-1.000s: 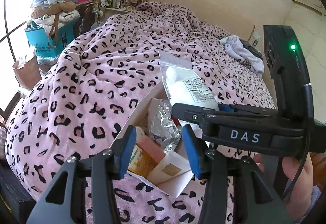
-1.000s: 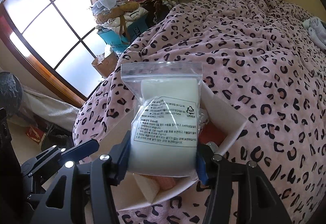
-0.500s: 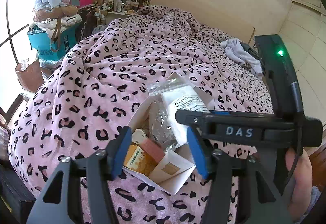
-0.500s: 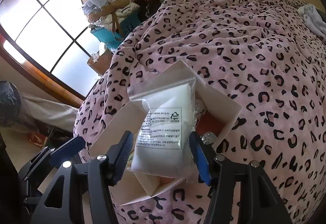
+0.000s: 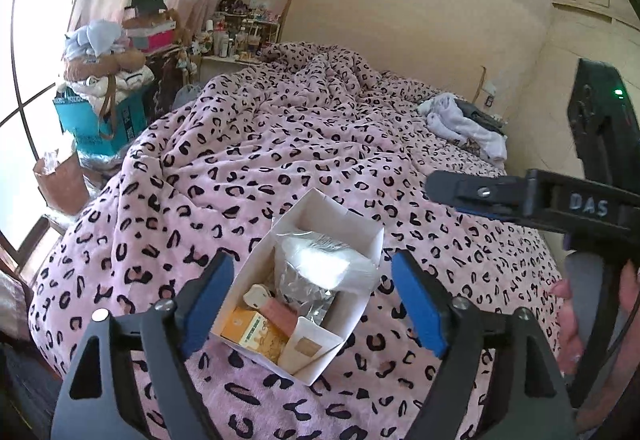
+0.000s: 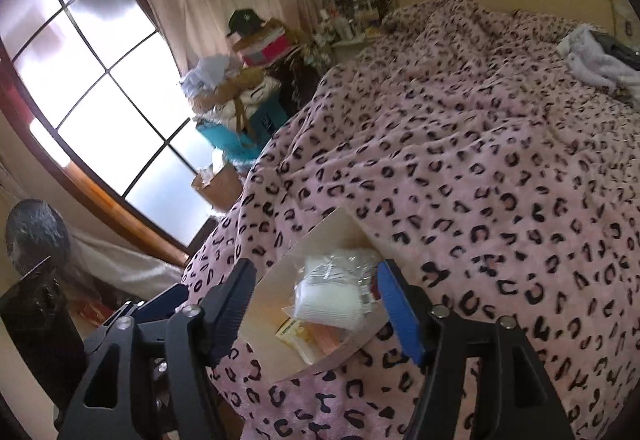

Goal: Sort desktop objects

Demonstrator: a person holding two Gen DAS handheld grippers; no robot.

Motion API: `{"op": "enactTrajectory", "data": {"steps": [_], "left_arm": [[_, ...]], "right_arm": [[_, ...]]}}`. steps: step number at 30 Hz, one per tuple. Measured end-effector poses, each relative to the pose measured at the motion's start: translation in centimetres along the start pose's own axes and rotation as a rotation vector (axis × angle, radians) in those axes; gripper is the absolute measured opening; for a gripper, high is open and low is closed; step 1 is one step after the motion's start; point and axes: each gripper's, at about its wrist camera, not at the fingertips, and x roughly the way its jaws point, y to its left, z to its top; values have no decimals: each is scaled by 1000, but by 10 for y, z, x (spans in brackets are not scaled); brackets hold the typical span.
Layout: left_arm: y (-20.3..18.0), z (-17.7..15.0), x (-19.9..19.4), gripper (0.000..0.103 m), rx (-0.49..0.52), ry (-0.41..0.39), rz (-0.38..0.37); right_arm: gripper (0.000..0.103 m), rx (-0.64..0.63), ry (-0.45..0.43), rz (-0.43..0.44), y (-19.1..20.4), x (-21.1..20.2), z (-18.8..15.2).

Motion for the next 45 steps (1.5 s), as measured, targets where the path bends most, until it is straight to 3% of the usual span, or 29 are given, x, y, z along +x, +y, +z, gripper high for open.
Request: {"op": "enactTrajectory", "data": {"steps": [4,12,19,34,45], "left_arm": [[-6,-1,-2,84,7,6,6],[6,-21,8,84,2,70,49],[21,-27,8,84,-20,75,61],[17,-27,22,84,-19,92,98],[4,-34,20,92,11,72,284]], "right_arm": [[66,-11,20,-43,-5,7,-6],[66,-50,169,-113,-6,86,-29],[66,-58,217,-161,-7,112,-43],[66,-52,133,-150,-3,71,-50],[66,0,78,-225,-12,48,-84]]}}
